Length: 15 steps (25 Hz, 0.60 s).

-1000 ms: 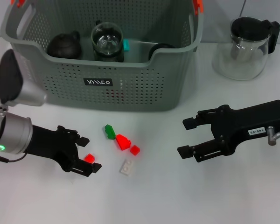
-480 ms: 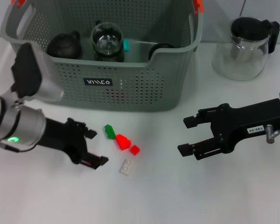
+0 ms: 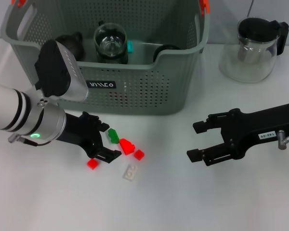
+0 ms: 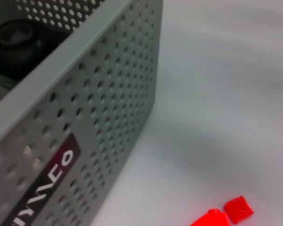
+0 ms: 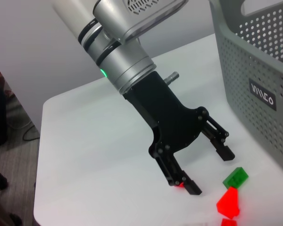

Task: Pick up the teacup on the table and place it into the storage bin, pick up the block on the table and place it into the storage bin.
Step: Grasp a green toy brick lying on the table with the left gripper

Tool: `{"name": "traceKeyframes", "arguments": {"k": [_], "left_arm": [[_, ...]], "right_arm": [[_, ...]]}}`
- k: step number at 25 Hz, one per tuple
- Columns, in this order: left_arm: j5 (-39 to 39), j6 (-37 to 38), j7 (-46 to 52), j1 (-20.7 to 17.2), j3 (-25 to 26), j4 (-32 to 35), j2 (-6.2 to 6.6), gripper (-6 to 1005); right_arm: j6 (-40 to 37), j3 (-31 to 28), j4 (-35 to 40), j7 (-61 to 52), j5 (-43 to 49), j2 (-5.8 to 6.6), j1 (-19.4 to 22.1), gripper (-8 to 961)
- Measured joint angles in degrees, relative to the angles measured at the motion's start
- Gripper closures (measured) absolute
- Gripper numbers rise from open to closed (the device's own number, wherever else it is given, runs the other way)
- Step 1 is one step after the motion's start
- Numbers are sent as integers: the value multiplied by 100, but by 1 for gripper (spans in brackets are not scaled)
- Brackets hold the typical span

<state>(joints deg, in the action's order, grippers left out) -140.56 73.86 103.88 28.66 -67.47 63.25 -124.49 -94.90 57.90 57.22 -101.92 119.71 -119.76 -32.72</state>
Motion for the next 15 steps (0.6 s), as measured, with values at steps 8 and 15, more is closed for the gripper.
{"name": "traceKeyframes", "arguments": {"k": [8, 15], "left_arm": [[3, -368, -131, 63, -12, -190, 13, 186], [3, -643, -312, 213, -27, -544, 21, 198]], "right_arm": [[2, -8, -66, 17, 0, 35, 20, 66], [2, -8, -66, 24, 0, 32, 21, 66]]}}
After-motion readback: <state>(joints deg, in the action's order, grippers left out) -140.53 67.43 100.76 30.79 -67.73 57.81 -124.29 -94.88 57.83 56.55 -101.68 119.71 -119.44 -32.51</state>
